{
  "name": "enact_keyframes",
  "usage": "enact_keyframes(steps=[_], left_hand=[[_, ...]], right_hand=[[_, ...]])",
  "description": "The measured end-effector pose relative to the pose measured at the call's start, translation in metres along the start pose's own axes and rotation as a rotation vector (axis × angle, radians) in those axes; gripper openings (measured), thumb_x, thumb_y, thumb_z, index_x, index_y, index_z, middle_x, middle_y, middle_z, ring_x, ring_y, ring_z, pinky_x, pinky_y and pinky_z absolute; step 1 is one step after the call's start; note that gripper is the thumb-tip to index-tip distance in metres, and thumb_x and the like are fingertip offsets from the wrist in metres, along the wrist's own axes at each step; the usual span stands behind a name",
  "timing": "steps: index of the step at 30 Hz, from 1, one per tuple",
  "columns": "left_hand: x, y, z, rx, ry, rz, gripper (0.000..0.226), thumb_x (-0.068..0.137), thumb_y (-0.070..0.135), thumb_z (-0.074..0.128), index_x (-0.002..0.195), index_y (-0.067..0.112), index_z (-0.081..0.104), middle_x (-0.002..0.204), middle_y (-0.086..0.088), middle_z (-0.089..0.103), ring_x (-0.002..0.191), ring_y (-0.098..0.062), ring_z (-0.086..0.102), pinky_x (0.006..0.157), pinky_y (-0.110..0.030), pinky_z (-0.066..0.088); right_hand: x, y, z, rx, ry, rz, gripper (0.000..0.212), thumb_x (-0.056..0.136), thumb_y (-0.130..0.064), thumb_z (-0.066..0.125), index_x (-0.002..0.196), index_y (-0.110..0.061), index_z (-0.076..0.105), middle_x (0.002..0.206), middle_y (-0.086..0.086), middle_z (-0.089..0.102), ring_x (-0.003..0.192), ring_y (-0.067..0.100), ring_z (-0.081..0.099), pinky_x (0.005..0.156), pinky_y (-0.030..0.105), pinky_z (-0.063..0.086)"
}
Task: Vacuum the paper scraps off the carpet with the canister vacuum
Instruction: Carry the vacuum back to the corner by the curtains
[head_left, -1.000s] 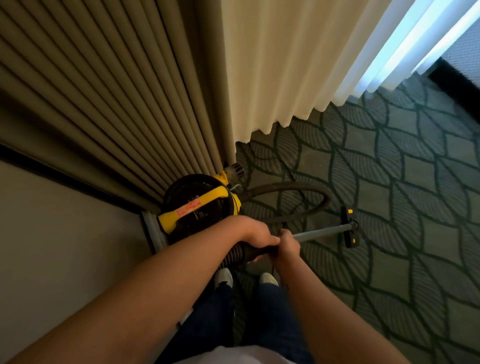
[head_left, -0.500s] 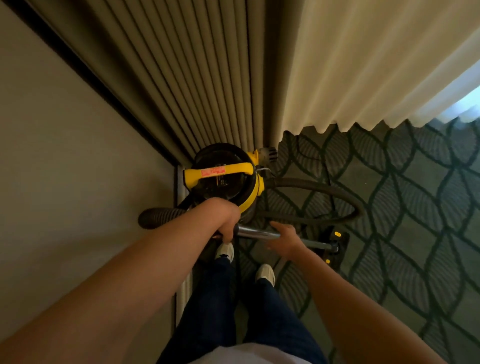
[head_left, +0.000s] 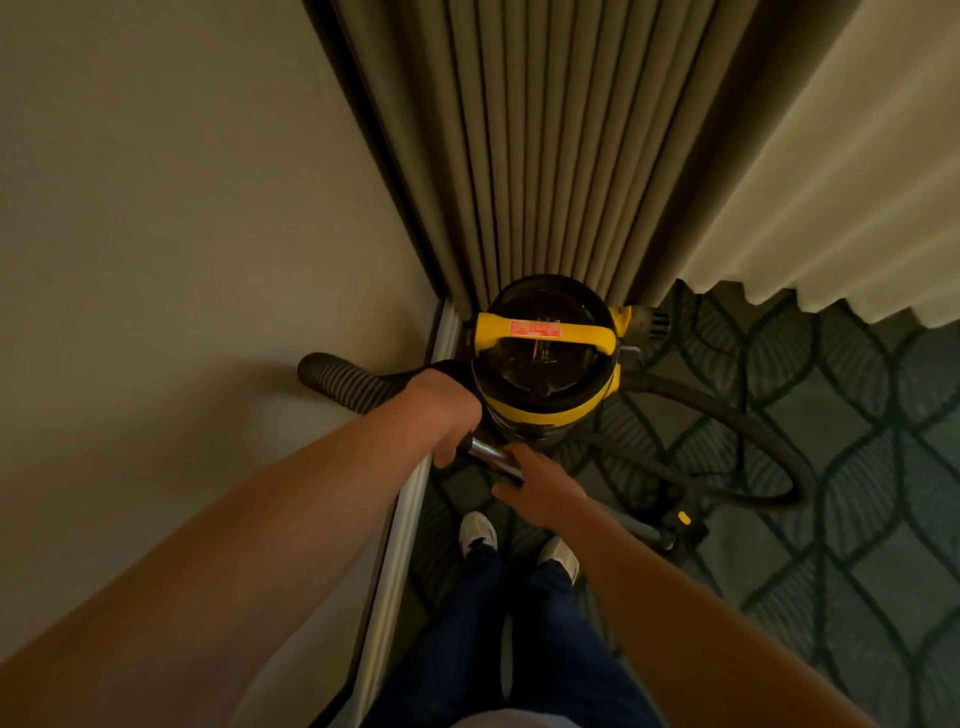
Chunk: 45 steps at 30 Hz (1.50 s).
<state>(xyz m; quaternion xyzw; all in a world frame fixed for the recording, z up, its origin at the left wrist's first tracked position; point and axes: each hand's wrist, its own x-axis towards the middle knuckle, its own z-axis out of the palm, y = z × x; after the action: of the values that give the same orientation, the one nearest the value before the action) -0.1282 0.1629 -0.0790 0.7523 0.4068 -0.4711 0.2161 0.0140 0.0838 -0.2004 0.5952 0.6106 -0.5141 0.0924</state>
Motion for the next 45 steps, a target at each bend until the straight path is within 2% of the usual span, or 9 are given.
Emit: enact_keyframes(steps=[3, 11, 17, 21, 25, 29, 36, 39, 45], left_hand=[[-0.006, -0.004, -0.007, 0.035, 0.015, -0.013, 0.032, 0.08, 0.03, 0.073, 0.108, 0.02, 0.064, 0.09, 0.002, 0.059, 0.081, -0.014, 0.058, 0.062, -0.027, 0.043], [-0.024, -0.04, -0.053, 0.197, 0.198, -0.172, 0.03, 0.082, 0.041, 0.071, 0.103, 0.024, 0.06, 0.101, 0.004, 0.06, 0.101, -0.017, 0.059, 0.083, -0.029, 0.041], [-0.023, -0.058, -0.035, 0.22, 0.95, -0.183, 0.038, 0.076, 0.025, 0.073, 0.111, 0.021, 0.062, 0.122, -0.004, 0.052, 0.123, -0.028, 0.041, 0.112, -0.043, 0.022], [-0.009, -0.052, 0.002, -0.143, 1.447, -0.19, 0.019, 0.075, 0.018, 0.072, 0.087, 0.021, 0.057, 0.098, 0.0, 0.056, 0.094, -0.021, 0.053, 0.084, -0.033, 0.037], [0.001, -0.038, 0.013, -0.812, 1.319, -0.26, 0.028, 0.083, 0.027, 0.071, 0.082, 0.023, 0.044, 0.09, 0.005, 0.047, 0.071, -0.01, 0.05, 0.062, -0.023, 0.042], [0.01, -0.022, 0.006, -1.183, 1.291, -0.29, 0.031, 0.086, 0.026, 0.069, 0.087, 0.021, 0.038, 0.095, 0.004, 0.045, 0.063, -0.008, 0.048, 0.057, -0.021, 0.042], [0.033, -0.008, -0.003, -1.703, 1.116, -0.3, 0.048, 0.08, 0.028, 0.076, 0.11, 0.015, 0.041, 0.12, -0.009, 0.054, 0.098, -0.02, 0.064, 0.082, -0.03, 0.054], [0.038, -0.006, -0.008, -1.824, 0.946, -0.307, 0.061, 0.087, 0.026, 0.069, 0.132, 0.009, 0.031, 0.136, -0.012, 0.049, 0.122, -0.027, 0.053, 0.096, -0.029, 0.044], [0.045, -0.016, -0.01, -1.956, 0.813, -0.331, 0.067, 0.091, 0.027, 0.064, 0.146, 0.01, 0.028, 0.144, -0.013, 0.045, 0.131, -0.031, 0.046, 0.104, -0.039, 0.04]], right_hand=[[0.002, -0.014, 0.001, -0.003, 0.08, -0.026, 0.044, 0.092, -0.041, 0.058, 0.129, -0.022, 0.045, 0.127, 0.006, 0.056, 0.111, 0.028, 0.057, 0.09, 0.043, 0.05], [0.018, -0.051, -0.03, -0.075, 0.182, -0.042, 0.046, 0.097, -0.048, 0.05, 0.133, -0.022, 0.041, 0.121, 0.008, 0.059, 0.105, 0.029, 0.06, 0.083, 0.042, 0.051], [0.035, -0.074, -0.053, 0.013, 0.256, 0.067, 0.053, 0.099, -0.047, 0.047, 0.142, -0.018, 0.036, 0.128, 0.01, 0.059, 0.113, 0.031, 0.059, 0.082, 0.037, 0.047], [0.04, -0.065, -0.05, 0.067, 0.253, 0.148, 0.051, 0.098, -0.047, 0.048, 0.139, -0.018, 0.038, 0.124, 0.011, 0.061, 0.109, 0.03, 0.061, 0.083, 0.037, 0.049], [0.042, -0.054, -0.043, 0.083, 0.244, 0.188, 0.046, 0.098, -0.047, 0.048, 0.131, -0.016, 0.041, 0.119, 0.012, 0.062, 0.103, 0.031, 0.062, 0.079, 0.038, 0.051], [0.043, -0.054, -0.045, 0.108, 0.248, 0.229, 0.044, 0.098, -0.045, 0.05, 0.129, -0.015, 0.04, 0.117, 0.013, 0.062, 0.103, 0.034, 0.062, 0.085, 0.044, 0.053], [0.045, -0.063, -0.051, 0.115, 0.26, 0.24, 0.045, 0.097, -0.043, 0.05, 0.131, -0.015, 0.041, 0.119, 0.012, 0.061, 0.105, 0.033, 0.061, 0.086, 0.044, 0.052], [0.048, -0.068, -0.048, 0.094, 0.273, 0.215, 0.042, 0.097, -0.044, 0.05, 0.128, -0.016, 0.044, 0.118, 0.011, 0.063, 0.103, 0.032, 0.062, 0.084, 0.043, 0.053], [0.055, -0.085, -0.053, 0.035, 0.288, 0.17, 0.044, 0.094, -0.047, 0.052, 0.125, -0.016, 0.051, 0.112, 0.008, 0.065, 0.1, 0.027, 0.063, 0.08, 0.041, 0.054]])
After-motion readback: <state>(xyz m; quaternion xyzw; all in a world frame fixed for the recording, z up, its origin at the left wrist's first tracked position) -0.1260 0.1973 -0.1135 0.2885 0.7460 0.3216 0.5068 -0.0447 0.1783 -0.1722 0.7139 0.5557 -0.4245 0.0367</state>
